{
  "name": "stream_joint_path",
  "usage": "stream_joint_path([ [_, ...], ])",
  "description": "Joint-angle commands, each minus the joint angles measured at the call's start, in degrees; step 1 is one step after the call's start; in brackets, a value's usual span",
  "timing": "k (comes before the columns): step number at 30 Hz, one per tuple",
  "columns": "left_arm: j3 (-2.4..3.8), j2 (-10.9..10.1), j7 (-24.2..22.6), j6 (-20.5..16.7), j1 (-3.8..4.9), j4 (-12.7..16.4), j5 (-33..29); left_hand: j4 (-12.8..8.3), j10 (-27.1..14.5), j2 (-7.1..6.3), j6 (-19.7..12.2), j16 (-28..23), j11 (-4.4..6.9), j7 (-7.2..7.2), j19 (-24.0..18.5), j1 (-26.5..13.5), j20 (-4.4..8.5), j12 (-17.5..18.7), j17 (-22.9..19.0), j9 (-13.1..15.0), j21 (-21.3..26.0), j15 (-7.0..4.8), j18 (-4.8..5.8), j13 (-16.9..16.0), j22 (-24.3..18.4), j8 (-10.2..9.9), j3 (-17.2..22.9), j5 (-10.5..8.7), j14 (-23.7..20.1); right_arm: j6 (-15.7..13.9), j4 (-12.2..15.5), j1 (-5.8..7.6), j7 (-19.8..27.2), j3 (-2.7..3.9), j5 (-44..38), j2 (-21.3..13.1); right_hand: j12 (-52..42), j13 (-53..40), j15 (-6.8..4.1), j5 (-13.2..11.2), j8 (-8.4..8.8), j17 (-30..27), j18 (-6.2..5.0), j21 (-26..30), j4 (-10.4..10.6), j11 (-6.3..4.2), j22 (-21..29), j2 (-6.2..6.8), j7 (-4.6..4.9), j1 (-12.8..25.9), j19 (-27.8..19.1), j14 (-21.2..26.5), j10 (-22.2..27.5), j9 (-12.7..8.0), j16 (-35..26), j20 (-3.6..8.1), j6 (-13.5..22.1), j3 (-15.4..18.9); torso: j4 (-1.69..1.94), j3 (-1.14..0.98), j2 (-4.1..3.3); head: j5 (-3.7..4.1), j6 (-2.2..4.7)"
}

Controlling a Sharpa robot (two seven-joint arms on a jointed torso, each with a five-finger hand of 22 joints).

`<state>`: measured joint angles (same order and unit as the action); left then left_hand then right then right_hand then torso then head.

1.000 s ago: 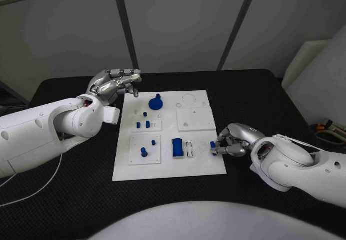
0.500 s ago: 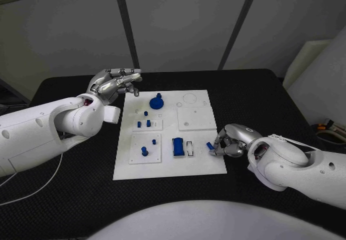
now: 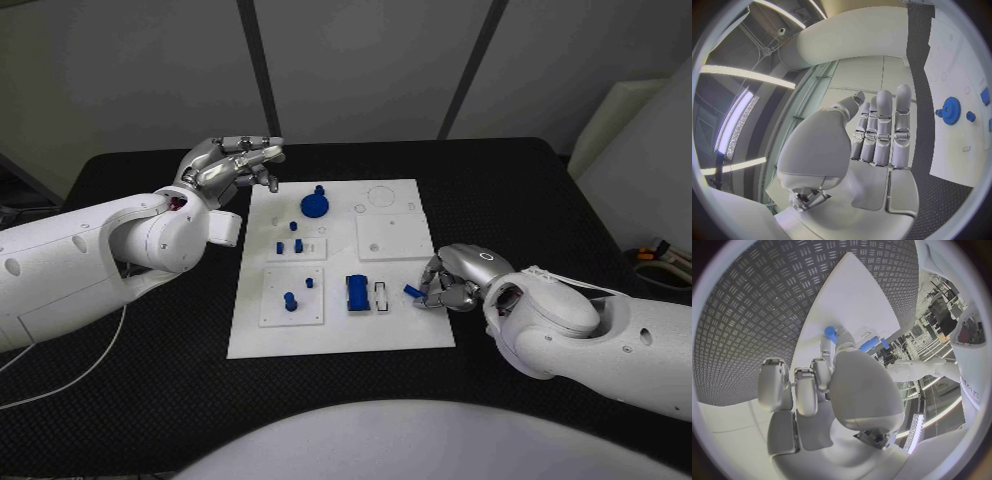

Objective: Assemble the parts on the task board

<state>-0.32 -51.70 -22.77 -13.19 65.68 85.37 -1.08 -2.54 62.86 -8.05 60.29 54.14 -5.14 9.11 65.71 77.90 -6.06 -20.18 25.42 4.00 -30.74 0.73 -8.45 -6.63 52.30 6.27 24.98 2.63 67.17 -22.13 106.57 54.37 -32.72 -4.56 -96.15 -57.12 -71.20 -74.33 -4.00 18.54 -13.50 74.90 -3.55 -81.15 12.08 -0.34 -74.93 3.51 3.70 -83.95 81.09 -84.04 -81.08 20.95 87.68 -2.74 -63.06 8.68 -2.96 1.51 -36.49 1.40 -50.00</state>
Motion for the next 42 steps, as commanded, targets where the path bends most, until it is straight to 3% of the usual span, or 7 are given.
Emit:
stream_joint_path([
  [1, 0.04, -0.05, -0.45, 0.63, 0.04, 0.19, -0.09, 0.02, -0.39, 0.57, -0.19, 0.07, 0.01, 0.11, 0.13, 0.19, -0.20, -0.17, -0.06, -0.08, 0.21, -0.04, -1.97, -0.07, -0.07, -0.10, -0.35, 0.17, -0.42, 5.49, -0.56, -0.69, -4.41, -0.68, -2.10, -0.04, 0.20, 0.67, -0.03, 3.32, 0.29, 9.13, 0.26, 0.26, 0.34, -0.18, -1.90, -1.37, 0.26, -2.02, -0.10, -4.73, 0.18, -0.29, -0.32, 0.30, -0.01, -0.98, -0.04, 0.03, -0.02, 0.03, 0.00],
  [6, 0.04, -0.06, -0.46, 0.61, 0.02, 0.18, -0.09, 0.02, -0.39, 0.57, -0.19, 0.07, 0.01, 0.11, 0.13, 0.19, -0.20, -0.17, -0.06, -0.08, 0.21, -0.04, -1.97, -0.07, -0.07, -0.10, -0.35, 0.17, -0.42, 4.78, 0.28, -0.68, -4.73, -0.67, -0.73, -0.44, 0.11, 0.44, -0.29, 11.70, 0.37, 9.33, 0.31, 0.13, 0.94, -0.47, -2.15, -1.42, -0.06, -2.83, 0.09, -4.78, 0.08, -0.16, -0.25, 0.47, -0.38, -3.30, -0.07, 0.05, 0.05, 0.09, 0.00],
  [12, 0.04, 0.01, -0.47, 0.58, 0.01, 0.15, -0.09, 0.02, -0.39, 0.57, -0.19, 0.07, 0.01, 0.11, 0.13, 0.19, -0.20, -0.17, -0.06, -0.08, 0.21, -0.04, -1.97, -0.07, -0.07, -0.10, -0.35, 0.17, -0.42, 3.06, 1.43, -0.66, -4.76, -0.65, 3.33, -1.05, -0.46, -0.10, -0.50, 15.74, 0.16, 9.91, 0.45, -0.29, 1.35, -0.73, -2.78, -1.46, -0.38, -3.32, 0.53, -4.90, -0.40, 0.18, 0.01, 0.66, -0.77, -5.65, 0.05, 0.10, 0.09, 0.14, 0.00],
  [25, 0.04, -0.01, -0.51, 0.46, 0.01, 0.11, -0.09, 0.02, -0.39, 0.57, -0.19, 0.07, 0.01, 0.11, 0.13, 0.19, -0.20, -0.17, -0.06, -0.08, 0.21, -0.04, -1.97, -0.07, -0.07, -0.10, -0.35, 0.17, -0.42, -8.40, 4.25, -0.55, -1.30, -0.54, 12.65, -1.76, -1.54, -1.03, -0.70, 16.13, -0.23, 10.69, 0.66, -0.94, 2.02, -0.94, -3.69, -0.81, -0.65, -2.64, 1.16, -5.07, -1.22, 0.74, 0.38, 0.86, -1.10, -7.46, -0.07, 0.10, 0.02, -0.37, 0.00],
  [30, 0.04, -0.04, -0.53, 0.44, 0.01, 0.14, -0.09, 0.02, -0.39, 0.57, -0.19, 0.07, 0.01, 0.11, 0.13, 0.19, -0.20, -0.17, -0.06, -0.08, 0.21, -0.04, -1.97, -0.07, -0.07, -0.10, -0.35, 0.17, -0.42, -11.56, 4.56, -0.50, 0.78, 0.95, 16.44, -0.93, -1.62, -1.12, -0.74, 15.98, -0.33, 10.81, 0.70, -1.04, 2.58, -0.99, -3.84, -0.29, -0.71, -1.83, 1.26, -5.09, -1.34, 0.95, 0.43, 0.91, -1.17, -7.84, -0.05, 0.09, 0.02, -0.52, 0.00],
  [35, 0.04, -0.01, -0.55, 0.43, 0.01, 0.19, -0.09, 0.02, -0.39, 0.57, -0.19, 0.07, 0.01, 0.11, 0.13, 0.19, -0.20, -0.17, -0.06, -0.08, 0.21, -0.04, -1.97, -0.07, -0.07, -0.10, -0.35, 0.17, -0.42, -12.77, 4.66, -0.48, 2.44, 1.62, 20.13, 0.44, -1.81, -1.31, -0.77, 15.71, -0.40, 10.95, 0.73, -1.14, 3.21, -1.04, -3.99, -0.04, -0.77, -1.04, 1.36, -5.12, -1.50, 1.16, 0.50, 0.94, -1.23, -8.20, -0.01, 0.05, 0.00, -0.67, 0.00],
  [42, 0.05, 0.00, -0.52, 0.43, 0.02, 0.32, -0.09, 0.02, -0.39, 0.57, -0.19, 0.07, 0.01, 0.11, 0.13, 0.19, -0.20, -0.17, -0.06, -0.08, 0.21, -0.04, -1.97, -0.07, -0.07, -0.10, -0.35, 0.17, -0.42, -10.63, 3.09, -0.47, 3.36, 1.86, 27.76, 2.80, -2.03, -1.53, -0.80, 15.62, -0.46, 11.06, 0.72, -1.11, 4.10, -1.06, -3.96, 0.12, -0.81, 0.19, 1.33, -5.14, -1.68, 1.45, 0.55, 0.98, -1.23, -8.59, 0.09, 0.12, 0.00, -0.99, 0.00],
])
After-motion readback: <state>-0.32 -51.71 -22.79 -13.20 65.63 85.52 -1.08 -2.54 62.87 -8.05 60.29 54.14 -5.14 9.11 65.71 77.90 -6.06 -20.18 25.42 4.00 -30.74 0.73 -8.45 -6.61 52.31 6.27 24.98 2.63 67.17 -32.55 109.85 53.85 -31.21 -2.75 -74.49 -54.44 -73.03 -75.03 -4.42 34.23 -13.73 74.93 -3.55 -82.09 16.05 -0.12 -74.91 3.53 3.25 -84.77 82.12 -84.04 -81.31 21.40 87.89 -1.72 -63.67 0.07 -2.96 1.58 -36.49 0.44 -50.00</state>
